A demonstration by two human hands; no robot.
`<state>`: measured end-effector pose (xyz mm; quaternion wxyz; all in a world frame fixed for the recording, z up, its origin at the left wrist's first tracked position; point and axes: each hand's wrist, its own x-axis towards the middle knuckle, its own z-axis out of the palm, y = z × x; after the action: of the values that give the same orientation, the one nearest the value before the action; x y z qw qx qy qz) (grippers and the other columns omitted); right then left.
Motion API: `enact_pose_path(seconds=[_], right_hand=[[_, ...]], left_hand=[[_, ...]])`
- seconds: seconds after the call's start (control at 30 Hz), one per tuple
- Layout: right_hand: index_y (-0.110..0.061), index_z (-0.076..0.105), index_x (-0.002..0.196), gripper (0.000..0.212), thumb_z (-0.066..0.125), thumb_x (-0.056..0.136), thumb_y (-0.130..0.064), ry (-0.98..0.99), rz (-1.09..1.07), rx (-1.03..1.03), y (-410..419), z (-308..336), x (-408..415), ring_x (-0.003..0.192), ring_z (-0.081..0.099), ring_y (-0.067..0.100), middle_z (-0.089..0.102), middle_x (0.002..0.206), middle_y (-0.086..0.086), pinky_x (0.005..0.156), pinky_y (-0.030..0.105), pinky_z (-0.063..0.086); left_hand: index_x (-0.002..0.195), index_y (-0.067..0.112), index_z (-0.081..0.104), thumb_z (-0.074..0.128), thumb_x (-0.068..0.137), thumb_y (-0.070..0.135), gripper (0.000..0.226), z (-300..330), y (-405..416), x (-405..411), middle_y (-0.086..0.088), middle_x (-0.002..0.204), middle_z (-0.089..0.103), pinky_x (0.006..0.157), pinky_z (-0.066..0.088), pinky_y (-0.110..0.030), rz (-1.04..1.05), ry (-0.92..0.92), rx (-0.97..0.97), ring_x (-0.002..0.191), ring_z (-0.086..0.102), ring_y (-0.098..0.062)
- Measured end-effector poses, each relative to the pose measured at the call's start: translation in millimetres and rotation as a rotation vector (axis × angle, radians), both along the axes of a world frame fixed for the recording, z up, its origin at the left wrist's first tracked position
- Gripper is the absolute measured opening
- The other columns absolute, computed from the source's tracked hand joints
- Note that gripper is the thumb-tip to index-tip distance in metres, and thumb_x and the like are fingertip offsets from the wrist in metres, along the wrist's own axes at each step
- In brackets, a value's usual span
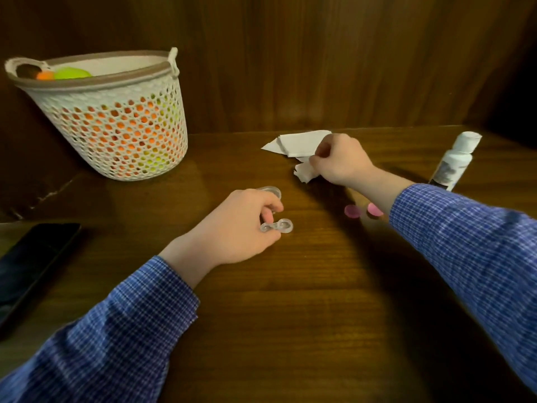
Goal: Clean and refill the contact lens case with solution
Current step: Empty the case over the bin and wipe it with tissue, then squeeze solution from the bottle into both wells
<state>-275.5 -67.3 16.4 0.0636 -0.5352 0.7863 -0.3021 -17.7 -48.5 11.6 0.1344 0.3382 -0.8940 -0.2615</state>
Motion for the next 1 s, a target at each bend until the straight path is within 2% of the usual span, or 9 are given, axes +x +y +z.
enact_pose_path(seconds=[0.1,0.2,0.37,0.5,0.57,0.7,0.77,0.9,1.0], right_hand=[[-0.028,0.063,0.090,0.005,0.068,0.090,-0.027,-0.011,0.033,-0.093,38,6,7,0.080,0.064,0.011,0.066,0.091,-0.007,0.059,0.018,0.049],[-0.031,0.064,0.084,0.013,0.069,0.092,-0.021,-0.162,0.030,-0.200,95,9,13,0.065,0.068,0.003,0.067,0.085,-0.009,0.047,0.010,0.046],[-0.029,0.064,0.084,0.011,0.072,0.088,-0.022,-0.210,-0.113,-0.262,183,0,4,0.078,0.066,0.002,0.068,0.082,-0.012,0.065,0.021,0.049],[-0.021,0.054,0.101,0.024,0.075,0.089,-0.018,-0.403,-0.452,-0.422,202,-9,-35,0.087,0.060,0.012,0.060,0.095,-0.004,0.065,0.024,0.044],[-0.019,0.051,0.120,0.038,0.075,0.090,-0.021,-0.513,-0.550,-0.464,194,-5,-56,0.097,0.058,0.018,0.059,0.104,-0.002,0.064,0.021,0.039],[-0.013,0.033,0.153,0.074,0.075,0.092,-0.023,-0.498,-0.536,-0.362,168,-4,-83,0.132,0.052,0.028,0.050,0.148,0.011,0.093,0.031,0.044],[-0.012,0.026,0.157,0.080,0.073,0.093,-0.023,-0.470,-0.504,-0.320,158,-7,-89,0.138,0.049,0.032,0.047,0.154,0.014,0.105,0.040,0.044],[-0.012,0.041,0.148,0.061,0.069,0.096,-0.020,-0.403,-0.498,-0.296,145,-17,-96,0.129,0.057,0.033,0.058,0.141,0.014,0.105,0.049,0.050],[-0.012,0.054,0.136,0.047,0.072,0.094,-0.025,-0.322,-0.506,-0.316,142,-21,-95,0.115,0.063,0.028,0.065,0.131,0.012,0.094,0.044,0.054]], left_hand=[[0.135,0.031,0.061,0.077,0.091,0.021,0.048,1,8,-3,0.018,0.095,0.067,0.062,0.052,-0.011,-0.029,0.040,0.002,0.080,0.065,0.009],[0.136,0.032,0.060,0.079,0.089,0.023,0.051,0,20,-6,0.018,0.095,0.069,0.065,0.051,-0.010,-0.059,0.105,0.017,0.082,0.065,0.007],[0.136,0.032,0.060,0.080,0.087,0.024,0.053,-3,46,-16,0.018,0.094,0.069,0.068,0.048,-0.005,-0.113,0.172,0.018,0.088,0.062,0.006],[0.136,0.029,0.060,0.079,0.087,0.023,0.053,-6,63,-24,0.017,0.092,0.070,0.072,0.047,-0.003,-0.120,0.200,-0.011,0.090,0.060,0.007],[0.136,0.029,0.060,0.078,0.088,0.022,0.052,-7,68,-27,0.016,0.092,0.070,0.072,0.047,-0.003,-0.103,0.203,-0.022,0.089,0.060,0.007],[0.137,0.031,0.059,0.077,0.089,0.021,0.052,-10,74,-28,0.019,0.094,0.069,0.071,0.049,-0.009,-0.064,0.218,-0.035,0.089,0.059,0.008],[0.138,0.032,0.059,0.077,0.089,0.021,0.053,-11,75,-28,0.019,0.095,0.070,0.075,0.050,-0.013,-0.051,0.227,-0.019,0.090,0.060,0.005],[0.136,0.034,0.059,0.078,0.088,0.021,0.053,-12,75,-26,0.020,0.096,0.071,0.074,0.050,-0.015,-0.051,0.234,0.008,0.090,0.062,0.003],[0.138,0.038,0.056,0.079,0.085,0.034,0.058,-12,73,-23,0.022,0.100,0.069,0.074,0.049,-0.015,-0.068,0.219,0.019,0.091,0.061,0.004]])
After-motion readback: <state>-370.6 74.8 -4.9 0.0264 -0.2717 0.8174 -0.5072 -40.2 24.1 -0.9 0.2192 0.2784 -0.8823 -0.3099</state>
